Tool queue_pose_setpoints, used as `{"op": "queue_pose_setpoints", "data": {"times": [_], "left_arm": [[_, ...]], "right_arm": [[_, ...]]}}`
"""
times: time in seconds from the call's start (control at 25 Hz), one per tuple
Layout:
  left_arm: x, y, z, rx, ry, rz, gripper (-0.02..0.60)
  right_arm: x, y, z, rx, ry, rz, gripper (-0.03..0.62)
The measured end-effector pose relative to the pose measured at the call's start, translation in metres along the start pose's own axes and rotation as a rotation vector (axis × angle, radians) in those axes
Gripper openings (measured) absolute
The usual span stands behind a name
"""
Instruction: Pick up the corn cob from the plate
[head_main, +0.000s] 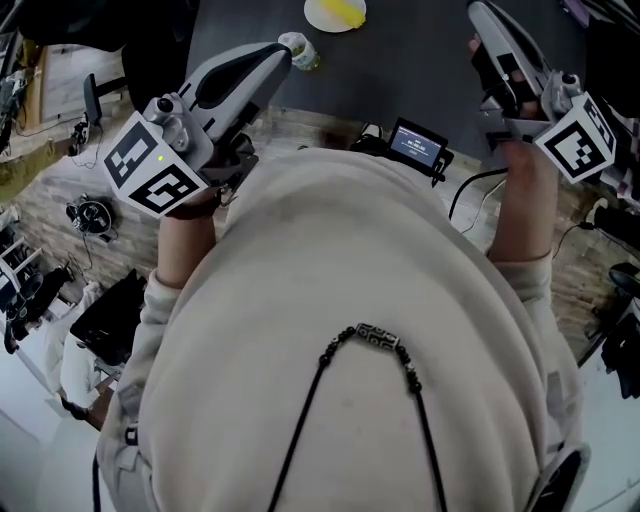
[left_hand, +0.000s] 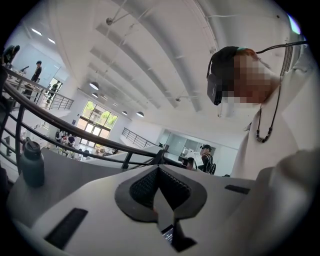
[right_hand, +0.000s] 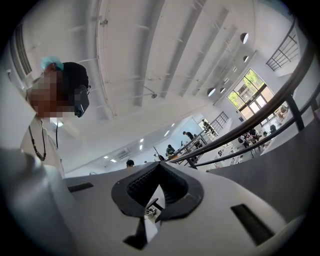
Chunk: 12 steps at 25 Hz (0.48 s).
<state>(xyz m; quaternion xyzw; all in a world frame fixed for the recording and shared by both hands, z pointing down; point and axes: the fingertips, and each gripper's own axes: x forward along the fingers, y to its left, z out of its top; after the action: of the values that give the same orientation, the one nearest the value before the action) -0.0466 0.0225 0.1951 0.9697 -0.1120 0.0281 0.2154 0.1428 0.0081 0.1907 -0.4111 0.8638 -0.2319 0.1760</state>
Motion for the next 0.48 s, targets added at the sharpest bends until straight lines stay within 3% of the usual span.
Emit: {"op": "queue_pose_setpoints", "data": {"times": [0.24,0.48], "left_arm": [[0.013,0.014,-0.002,-0.013,0.025,-0.008,0.0],[0.015,0.026,0.01,-0.021,0.017,-0.095,0.0]], "right_arm": [[-0.004,-0.013,-0.007,0.037,-0.014,-0.011,0.015],[0.0,-0.005,-0.003,-0.009,0.001,-0.079,0.015]]}}
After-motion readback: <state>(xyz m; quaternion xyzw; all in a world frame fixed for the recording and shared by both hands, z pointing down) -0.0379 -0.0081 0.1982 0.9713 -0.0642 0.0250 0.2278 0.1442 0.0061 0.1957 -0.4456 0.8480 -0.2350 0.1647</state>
